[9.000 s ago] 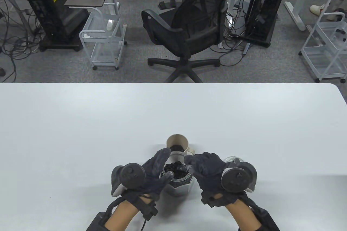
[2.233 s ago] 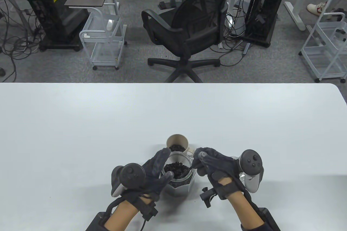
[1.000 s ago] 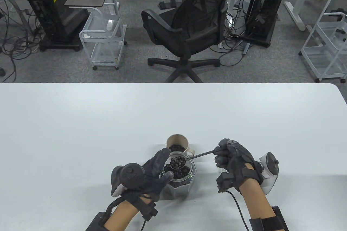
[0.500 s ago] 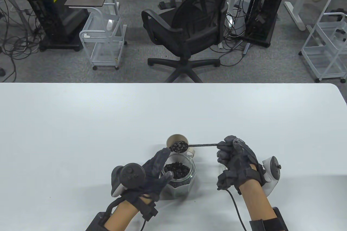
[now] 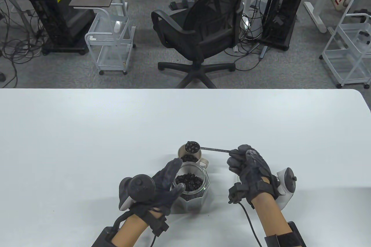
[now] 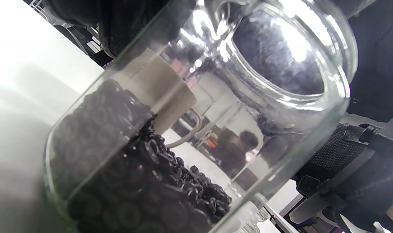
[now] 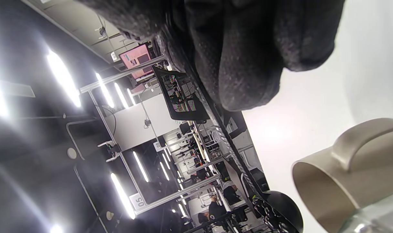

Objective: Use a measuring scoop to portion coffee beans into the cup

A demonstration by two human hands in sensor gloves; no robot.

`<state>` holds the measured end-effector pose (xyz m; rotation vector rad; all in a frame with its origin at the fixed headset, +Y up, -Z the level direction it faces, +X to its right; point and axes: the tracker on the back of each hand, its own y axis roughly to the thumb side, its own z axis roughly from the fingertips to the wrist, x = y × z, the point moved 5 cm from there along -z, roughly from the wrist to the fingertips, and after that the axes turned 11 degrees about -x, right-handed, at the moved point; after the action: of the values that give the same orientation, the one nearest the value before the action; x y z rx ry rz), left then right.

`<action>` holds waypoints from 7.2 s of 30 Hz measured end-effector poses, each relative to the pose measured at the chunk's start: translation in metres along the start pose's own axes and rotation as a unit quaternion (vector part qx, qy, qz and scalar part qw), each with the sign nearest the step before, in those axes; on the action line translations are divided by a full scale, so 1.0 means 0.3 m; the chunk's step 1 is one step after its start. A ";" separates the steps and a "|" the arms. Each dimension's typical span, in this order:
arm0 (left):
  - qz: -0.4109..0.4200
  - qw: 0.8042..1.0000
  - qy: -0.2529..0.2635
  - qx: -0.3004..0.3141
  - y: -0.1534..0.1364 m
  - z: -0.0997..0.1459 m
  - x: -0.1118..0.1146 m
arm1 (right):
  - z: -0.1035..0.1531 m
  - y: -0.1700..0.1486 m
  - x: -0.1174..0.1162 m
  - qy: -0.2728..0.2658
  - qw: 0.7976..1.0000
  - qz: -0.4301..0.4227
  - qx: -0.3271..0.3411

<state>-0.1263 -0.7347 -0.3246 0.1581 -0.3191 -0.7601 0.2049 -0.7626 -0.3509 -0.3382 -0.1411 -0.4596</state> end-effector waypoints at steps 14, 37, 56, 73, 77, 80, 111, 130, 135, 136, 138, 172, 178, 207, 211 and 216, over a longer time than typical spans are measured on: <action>0.000 1.000 -0.001 -0.001 -0.001 0.000 -0.001 | 0.089 0.138 -0.206 0.053 0.892 0.359 0.269; 0.001 1.000 -0.002 -0.001 -0.002 0.000 0.000 | 0.087 0.177 -0.066 -0.012 0.967 0.124 0.220; 0.001 1.000 -0.002 -0.002 -0.003 0.000 0.001 | 0.139 0.226 -0.101 0.003 0.952 0.153 0.264; 0.002 1.000 -0.003 -0.002 -0.004 0.000 0.001 | 0.304 0.201 -0.353 0.069 0.824 0.366 0.426; 0.002 1.000 -0.003 -0.002 -0.004 0.000 0.001 | 0.309 0.177 -0.377 0.077 0.807 0.391 0.435; 0.002 1.000 -0.003 -0.002 -0.004 0.000 0.001 | 0.310 0.165 -0.388 0.082 0.799 0.403 0.438; 0.002 1.000 -0.003 -0.002 -0.005 0.000 0.002 | 0.177 0.090 -0.348 0.094 0.886 0.371 0.260; 0.002 1.000 -0.003 -0.002 -0.005 0.000 0.003 | 0.087 0.050 -0.189 0.020 0.963 0.247 0.109; 0.002 1.000 -0.003 -0.002 -0.005 0.000 0.002 | 0.078 0.046 -0.157 0.006 0.972 0.216 0.089; 0.001 1.000 -0.003 -0.002 -0.005 0.000 0.002 | 0.076 0.047 -0.151 0.003 0.973 0.214 0.088; 0.001 1.000 -0.003 -0.002 -0.005 0.000 0.002 | 0.072 0.045 -0.139 -0.003 0.976 0.203 0.080; 0.001 1.000 -0.004 -0.003 -0.005 0.001 0.002 | 0.033 0.043 -0.028 -0.028 0.994 0.100 0.020; 0.002 1.000 -0.004 -0.003 -0.006 0.001 0.002 | 0.039 0.049 -0.015 -0.027 0.997 0.070 0.010; 0.003 1.000 -0.006 -0.003 -0.006 0.001 0.003 | 0.020 0.007 0.010 -0.031 0.999 -0.012 0.014; 0.003 1.000 -0.006 -0.003 -0.006 0.001 0.003 | 0.014 -0.005 0.005 -0.032 0.999 0.002 0.014; 0.003 1.000 -0.007 -0.004 -0.007 0.001 0.004 | 0.013 0.007 -0.012 -0.029 0.997 0.061 0.038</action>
<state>-0.1271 -0.7370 -0.3246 0.1438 -0.3289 -0.7567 0.2025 -0.7581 -0.3487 -0.2837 -0.1940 -0.3237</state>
